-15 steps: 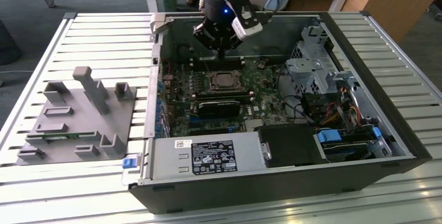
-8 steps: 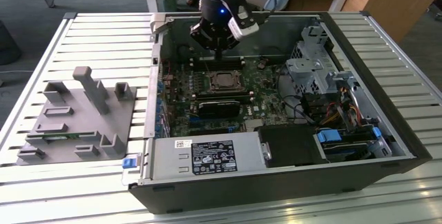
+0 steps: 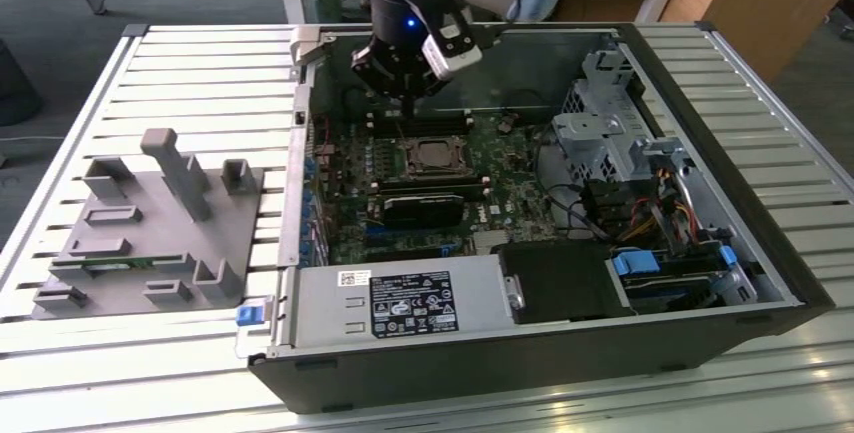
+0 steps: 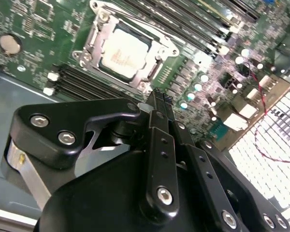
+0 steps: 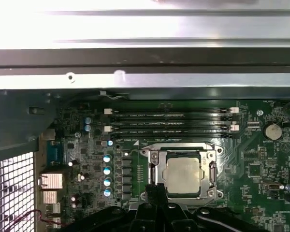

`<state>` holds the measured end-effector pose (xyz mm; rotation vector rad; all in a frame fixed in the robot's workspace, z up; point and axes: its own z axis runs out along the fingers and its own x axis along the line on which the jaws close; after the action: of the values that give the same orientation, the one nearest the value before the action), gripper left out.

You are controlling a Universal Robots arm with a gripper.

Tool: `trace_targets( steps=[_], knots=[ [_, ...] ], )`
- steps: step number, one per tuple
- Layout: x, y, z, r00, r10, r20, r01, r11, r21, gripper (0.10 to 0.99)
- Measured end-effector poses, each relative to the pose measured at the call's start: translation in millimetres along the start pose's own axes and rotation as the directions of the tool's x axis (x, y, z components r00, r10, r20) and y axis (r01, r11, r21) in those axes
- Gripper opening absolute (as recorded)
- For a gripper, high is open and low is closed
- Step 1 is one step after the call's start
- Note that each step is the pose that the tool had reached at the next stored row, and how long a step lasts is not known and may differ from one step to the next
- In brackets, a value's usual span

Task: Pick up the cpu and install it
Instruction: 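Install the first cpu locking lever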

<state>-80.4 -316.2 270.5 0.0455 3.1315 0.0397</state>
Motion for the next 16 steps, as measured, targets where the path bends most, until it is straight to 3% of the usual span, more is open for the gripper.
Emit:
trace_targets(
  steps=[12, 16],
  knots=[
    [23.2, -0.4, 2.6, 1.0000, 0.000, 0.0000, 0.000, 1.0000, 0.000, 0.106],
    [29.4, 2.4, 4.5, 1.0000, 0.000, -0.0002, 0.000, 1.0000, 0.000, 0.106]
  ],
)
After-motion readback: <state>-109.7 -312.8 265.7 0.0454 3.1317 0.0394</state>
